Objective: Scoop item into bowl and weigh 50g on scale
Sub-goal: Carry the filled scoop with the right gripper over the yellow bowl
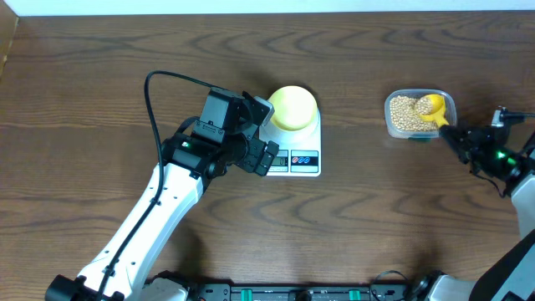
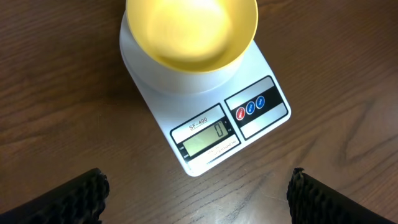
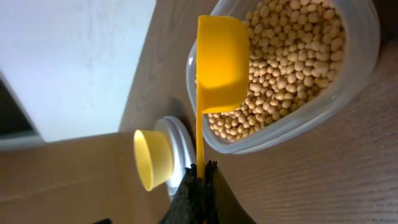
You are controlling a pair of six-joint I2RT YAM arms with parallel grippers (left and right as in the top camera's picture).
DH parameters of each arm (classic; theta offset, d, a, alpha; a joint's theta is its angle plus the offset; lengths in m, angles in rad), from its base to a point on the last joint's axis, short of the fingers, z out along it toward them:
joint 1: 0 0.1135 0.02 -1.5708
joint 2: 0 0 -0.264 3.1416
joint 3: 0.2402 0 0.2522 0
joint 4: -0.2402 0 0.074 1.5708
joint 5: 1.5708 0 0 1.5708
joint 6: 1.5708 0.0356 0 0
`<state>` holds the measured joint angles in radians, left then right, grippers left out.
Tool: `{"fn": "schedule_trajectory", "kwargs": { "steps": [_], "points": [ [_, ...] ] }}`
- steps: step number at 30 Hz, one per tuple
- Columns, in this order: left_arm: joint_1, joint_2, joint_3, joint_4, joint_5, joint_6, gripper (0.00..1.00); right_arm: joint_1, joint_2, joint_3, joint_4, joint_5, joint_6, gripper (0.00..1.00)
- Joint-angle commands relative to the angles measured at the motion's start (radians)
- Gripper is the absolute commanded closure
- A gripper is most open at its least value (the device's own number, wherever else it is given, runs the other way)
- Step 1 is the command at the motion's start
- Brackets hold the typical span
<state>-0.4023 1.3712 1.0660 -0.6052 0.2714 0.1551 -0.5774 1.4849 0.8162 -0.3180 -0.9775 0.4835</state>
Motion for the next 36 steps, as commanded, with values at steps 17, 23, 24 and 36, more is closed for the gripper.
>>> {"fn": "schedule_trajectory", "kwargs": {
  "steps": [17,23,24,36],
  "points": [
    [0.0,0.005,-0.005,-0.003,-0.006,0.009,0.06,-0.037,0.007,-0.007,0.0,-0.403,0.107,0.99],
    [0.0,0.005,-0.005,-0.003,-0.006,0.009,0.06,-0.036,0.007,-0.007,0.0,-0.495,0.107,0.99],
    [0.0,0.005,-0.005,-0.003,-0.006,0.009,0.06,-0.036,0.007,-0.007,0.0,-0.505,0.107,0.99],
    [0.0,0.005,-0.005,-0.003,-0.006,0.009,0.06,-0.016,0.008,-0.007,0.009,-0.517,0.107,0.99]
  ]
}}
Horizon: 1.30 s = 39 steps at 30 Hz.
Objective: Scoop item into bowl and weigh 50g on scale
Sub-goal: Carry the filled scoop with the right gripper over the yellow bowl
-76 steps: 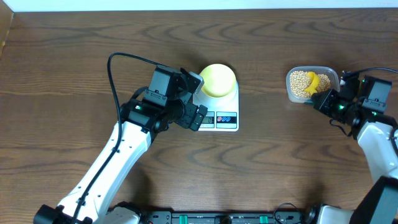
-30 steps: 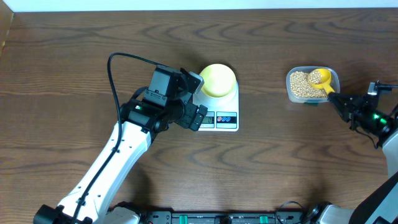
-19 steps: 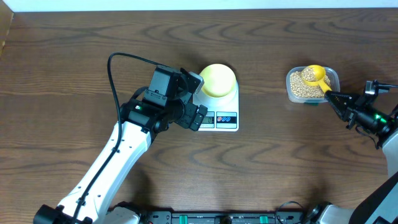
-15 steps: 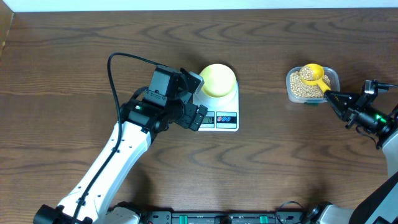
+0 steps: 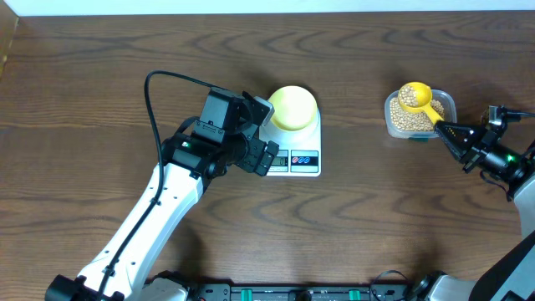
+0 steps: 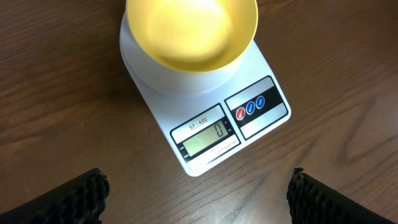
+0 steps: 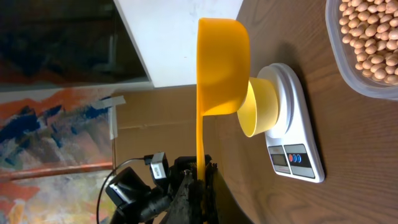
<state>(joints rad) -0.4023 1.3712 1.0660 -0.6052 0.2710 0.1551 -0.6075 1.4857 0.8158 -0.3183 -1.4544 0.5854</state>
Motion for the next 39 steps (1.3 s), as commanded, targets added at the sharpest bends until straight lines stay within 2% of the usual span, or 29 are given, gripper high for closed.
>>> {"fn": "schedule_trajectory", "kwargs": {
  "steps": [1,6,10,18,25,28,39],
  "points": [
    [0.0,0.005,-0.005,-0.003,-0.006,0.009,0.06,0.023,0.006,-0.006,0.015,-0.04,0.005,0.99],
    [0.0,0.005,-0.005,-0.003,-0.006,0.009,0.06,0.122,0.007,-0.006,0.079,0.0,0.016,0.99],
    [0.0,0.005,-0.005,-0.003,-0.006,0.009,0.06,0.214,0.007,-0.006,0.15,0.097,0.129,0.99],
    [0.0,0.005,-0.005,-0.003,-0.006,0.009,0.06,0.402,0.007,-0.006,0.481,0.195,0.381,0.99],
    [0.0,0.005,-0.005,-0.003,-0.006,0.009,0.06,0.526,0.007,-0.006,0.547,0.323,0.412,0.99],
    [0.0,0.005,-0.005,-0.003,-0.006,0.009,0.06,0.578,0.007,-0.006,0.547,0.389,0.383,0.99],
    [0.0,0.005,-0.005,-0.003,-0.006,0.009,0.06,0.761,0.007,-0.006,0.546,0.678,-0.011,0.99]
  ]
}}
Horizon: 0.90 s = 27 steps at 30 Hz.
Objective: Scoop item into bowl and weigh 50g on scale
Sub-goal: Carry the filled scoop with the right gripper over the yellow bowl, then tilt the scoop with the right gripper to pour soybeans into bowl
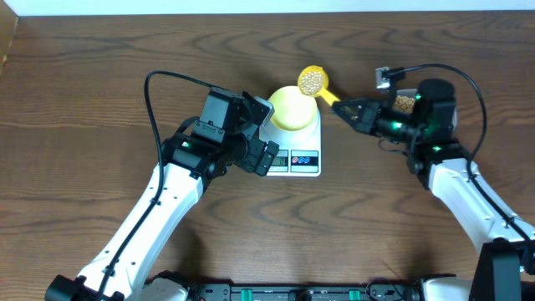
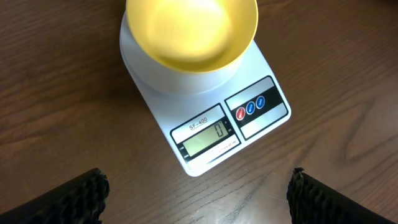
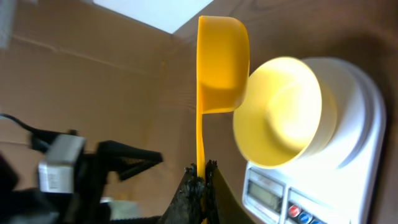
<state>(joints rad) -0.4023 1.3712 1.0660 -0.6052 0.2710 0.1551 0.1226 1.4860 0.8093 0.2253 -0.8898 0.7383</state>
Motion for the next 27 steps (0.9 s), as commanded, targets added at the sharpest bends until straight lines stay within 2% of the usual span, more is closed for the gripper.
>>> {"fn": "schedule_trajectory", "kwargs": {
  "steps": [1,10,17,27],
  "points": [
    [0.0,0.005,-0.005,-0.003,-0.006,0.009,0.06,0.04,0.006,0.0,-0.001,0.128,-0.184,0.99],
    [0.0,0.005,-0.005,-0.003,-0.006,0.009,0.06,0.148,0.006,0.0,-0.087,0.295,-0.391,0.99],
    [0.0,0.005,-0.005,-0.003,-0.006,0.009,0.06,0.219,0.006,0.0,-0.087,0.472,-0.473,0.99],
    [0.0,0.005,-0.005,-0.003,-0.006,0.009,0.06,0.262,0.006,0.0,-0.124,0.553,-0.679,0.99]
  ]
}}
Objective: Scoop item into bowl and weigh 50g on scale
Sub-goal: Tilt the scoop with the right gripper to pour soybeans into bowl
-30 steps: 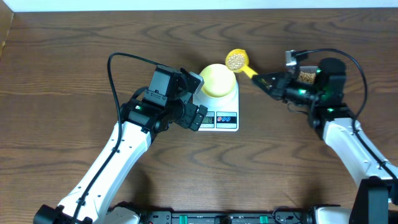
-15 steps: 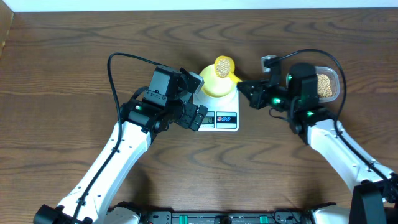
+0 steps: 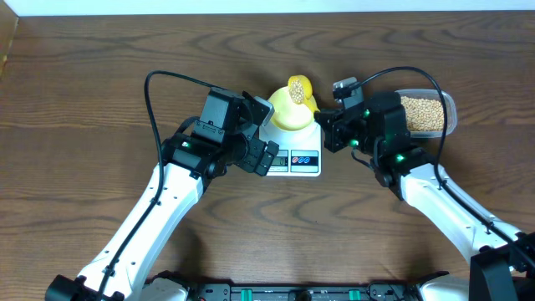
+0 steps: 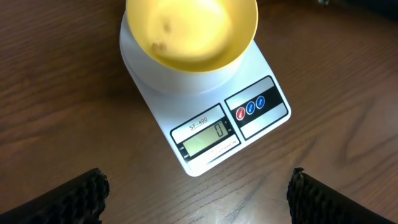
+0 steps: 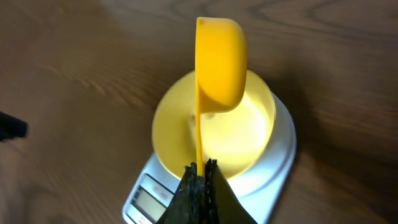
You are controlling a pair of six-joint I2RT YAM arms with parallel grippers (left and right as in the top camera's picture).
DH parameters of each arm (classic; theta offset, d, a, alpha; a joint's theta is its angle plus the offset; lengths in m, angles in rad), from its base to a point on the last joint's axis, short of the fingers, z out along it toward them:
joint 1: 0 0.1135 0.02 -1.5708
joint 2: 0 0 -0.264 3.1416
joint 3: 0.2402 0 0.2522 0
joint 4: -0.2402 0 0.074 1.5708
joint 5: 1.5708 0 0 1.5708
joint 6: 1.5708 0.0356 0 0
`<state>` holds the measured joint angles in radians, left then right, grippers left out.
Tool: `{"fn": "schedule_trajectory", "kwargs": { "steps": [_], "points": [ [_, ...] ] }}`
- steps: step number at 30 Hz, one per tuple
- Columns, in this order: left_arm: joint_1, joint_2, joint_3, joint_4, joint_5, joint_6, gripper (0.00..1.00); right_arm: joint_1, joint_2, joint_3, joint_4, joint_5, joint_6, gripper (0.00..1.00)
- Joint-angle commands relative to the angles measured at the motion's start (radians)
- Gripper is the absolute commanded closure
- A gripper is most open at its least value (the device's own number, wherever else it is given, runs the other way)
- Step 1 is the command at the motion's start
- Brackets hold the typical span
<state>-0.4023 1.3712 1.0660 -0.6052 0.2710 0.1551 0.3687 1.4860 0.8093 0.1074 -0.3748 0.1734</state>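
Observation:
A yellow bowl (image 3: 289, 112) stands on the white scale (image 3: 294, 159); the left wrist view shows a couple of beans inside the bowl (image 4: 191, 32) and the scale display (image 4: 205, 135) reading 0. My right gripper (image 5: 201, 167) is shut on the handle of the yellow scoop (image 5: 219, 64), which is tipped over the bowl with beans at its mouth (image 3: 297, 89). The clear container of soybeans (image 3: 422, 113) sits to the right. My left gripper (image 4: 198, 190) hovers open near the scale's front edge, with nothing between its fingers.
The dark wood table (image 3: 100, 75) surrounds the scale. The left arm (image 3: 159, 209) reaches in from the lower left, its black cable looping above it. The right arm (image 3: 443, 201) crosses from the lower right.
My right gripper has brought the scoop from beside the bowl's far right rim to over the bowl and tipped it. The first beans lie in the bowl. The left arm is unchanged.
The scoop was first dipped in the bean container at the right. It was then lifted full above the container, later carried to just beyond the bowl, and now tips over it. The left gripper stayed open by the scale, whose display reads 0 throughout.

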Motion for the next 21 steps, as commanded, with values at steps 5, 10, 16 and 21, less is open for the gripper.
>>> {"fn": "schedule_trajectory", "kwargs": {
  "steps": [5,10,16,21],
  "points": [
    [0.0,0.005,-0.005,-0.003,-0.006,0.009,0.06,0.045,0.006,0.002,-0.002,0.079,-0.192,0.99],
    [0.0,0.005,-0.005,-0.003,-0.006,0.009,0.06,0.08,0.006,0.002,0.001,0.202,-0.253,0.99],
    [0.0,0.005,-0.005,-0.003,-0.006,0.009,0.06,0.108,-0.002,0.002,0.005,0.276,-0.306,0.99],
    [0.0,0.005,-0.005,-0.003,-0.006,0.009,0.06,0.111,-0.02,0.002,0.005,0.279,-0.336,0.99]
  ]
}}
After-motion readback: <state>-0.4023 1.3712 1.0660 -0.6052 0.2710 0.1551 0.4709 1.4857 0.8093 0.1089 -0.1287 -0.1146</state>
